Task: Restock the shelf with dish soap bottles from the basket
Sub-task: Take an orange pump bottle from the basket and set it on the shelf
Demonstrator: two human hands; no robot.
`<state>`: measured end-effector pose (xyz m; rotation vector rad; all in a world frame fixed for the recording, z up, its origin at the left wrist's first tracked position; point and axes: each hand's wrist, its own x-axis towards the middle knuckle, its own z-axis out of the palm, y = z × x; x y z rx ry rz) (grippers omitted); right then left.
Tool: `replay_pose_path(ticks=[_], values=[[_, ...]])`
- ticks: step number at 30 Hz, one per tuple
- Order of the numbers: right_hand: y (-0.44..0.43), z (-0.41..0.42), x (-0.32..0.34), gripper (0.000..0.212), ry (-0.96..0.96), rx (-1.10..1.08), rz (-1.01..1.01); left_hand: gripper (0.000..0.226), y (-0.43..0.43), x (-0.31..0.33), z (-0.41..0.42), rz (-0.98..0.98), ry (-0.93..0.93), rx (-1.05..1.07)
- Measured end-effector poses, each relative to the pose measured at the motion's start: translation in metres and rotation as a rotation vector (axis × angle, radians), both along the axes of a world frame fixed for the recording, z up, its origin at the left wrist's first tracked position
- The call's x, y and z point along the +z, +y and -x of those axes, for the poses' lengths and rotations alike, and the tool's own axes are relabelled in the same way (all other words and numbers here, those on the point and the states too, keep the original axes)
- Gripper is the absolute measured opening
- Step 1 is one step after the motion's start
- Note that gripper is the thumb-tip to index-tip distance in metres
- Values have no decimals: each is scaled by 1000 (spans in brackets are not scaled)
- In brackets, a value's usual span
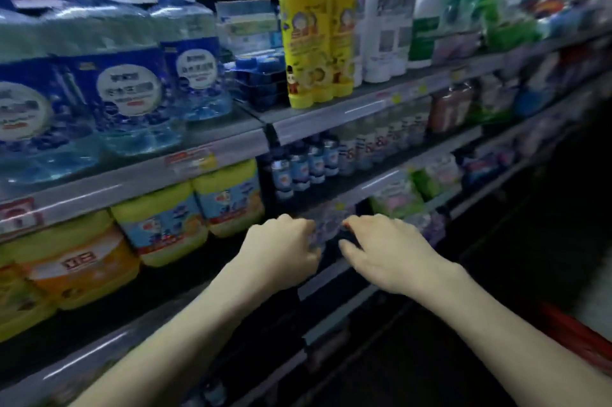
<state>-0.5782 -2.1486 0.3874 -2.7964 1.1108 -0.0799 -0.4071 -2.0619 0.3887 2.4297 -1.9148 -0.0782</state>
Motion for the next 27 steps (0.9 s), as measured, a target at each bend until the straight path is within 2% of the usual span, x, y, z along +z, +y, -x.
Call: replay_pose_path(ticks=[7, 14, 19, 27], values=[[-52, 87, -57, 35, 35, -308, -64, 31, -105, -55, 83, -83, 53, -248], [-93, 155, -91, 45, 85, -567, -127, 23, -189, -92, 141, -165, 119, -439], [-108, 193, -127, 45, 54, -758, -188, 53, -239, -125, 185, -268, 143, -568], [-123, 278, -193, 44, 37, -972, -333, 53, -291, -186, 277, -433, 104, -728]])
